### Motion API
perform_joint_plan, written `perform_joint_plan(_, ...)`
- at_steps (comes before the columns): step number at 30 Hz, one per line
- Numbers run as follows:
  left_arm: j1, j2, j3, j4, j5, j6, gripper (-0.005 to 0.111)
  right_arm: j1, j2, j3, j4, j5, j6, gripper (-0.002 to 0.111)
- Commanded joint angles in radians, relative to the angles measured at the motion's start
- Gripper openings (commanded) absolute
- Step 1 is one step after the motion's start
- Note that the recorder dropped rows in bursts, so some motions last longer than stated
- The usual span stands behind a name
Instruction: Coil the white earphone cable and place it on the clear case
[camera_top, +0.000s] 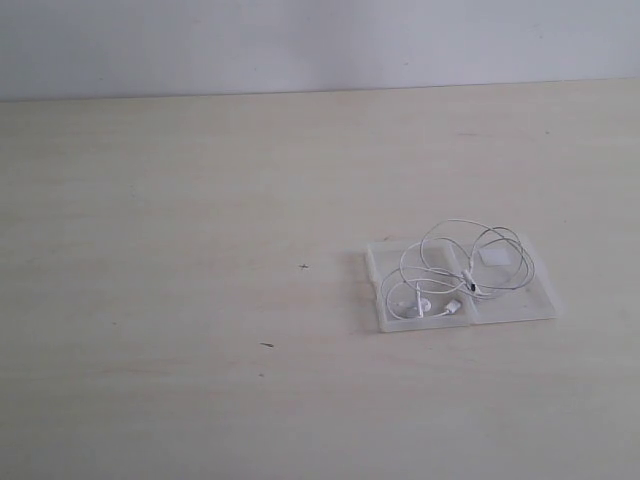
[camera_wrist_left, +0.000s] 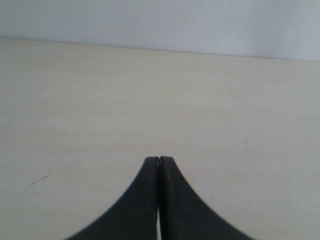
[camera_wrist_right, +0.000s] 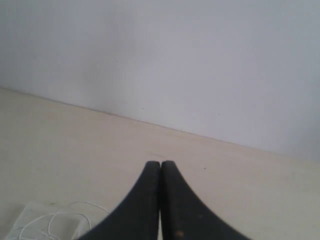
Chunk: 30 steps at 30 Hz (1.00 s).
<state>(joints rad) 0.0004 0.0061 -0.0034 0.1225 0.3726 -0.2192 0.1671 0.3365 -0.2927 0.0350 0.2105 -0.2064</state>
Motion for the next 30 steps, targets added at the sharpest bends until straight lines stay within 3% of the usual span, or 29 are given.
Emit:
perform_joint_plan(1, 0.002, -0.006, 0.003, -0.010, -0.013, 0.002, 0.000, -0.004, -0.046, 0.041, 0.017, -0.024, -0.059, 0.000)
perform_joint_plan(12, 0.002, -0.006, 0.003, -0.010, -0.013, 0.002, 0.000, -0.133, -0.136, 0.065, 0.055, -0.024, -0.053, 0.000)
perform_joint_plan(18, 0.002, -0.006, 0.003, -0.010, -0.013, 0.002, 0.000, -0.133, -0.138, 0.065, 0.068, -0.018, -0.045, 0.000)
perform_joint_plan(25, 0.002, -0.006, 0.003, -0.010, -0.013, 0.002, 0.000, -0.133, -0.180, 0.066, 0.061, -0.013, 0.120, 0.000)
perform_joint_plan(30, 0.002, -0.006, 0.003, -0.010, -0.013, 0.002, 0.000, -0.133, -0.233, 0.066, 0.037, 0.097, 0.124, 0.000)
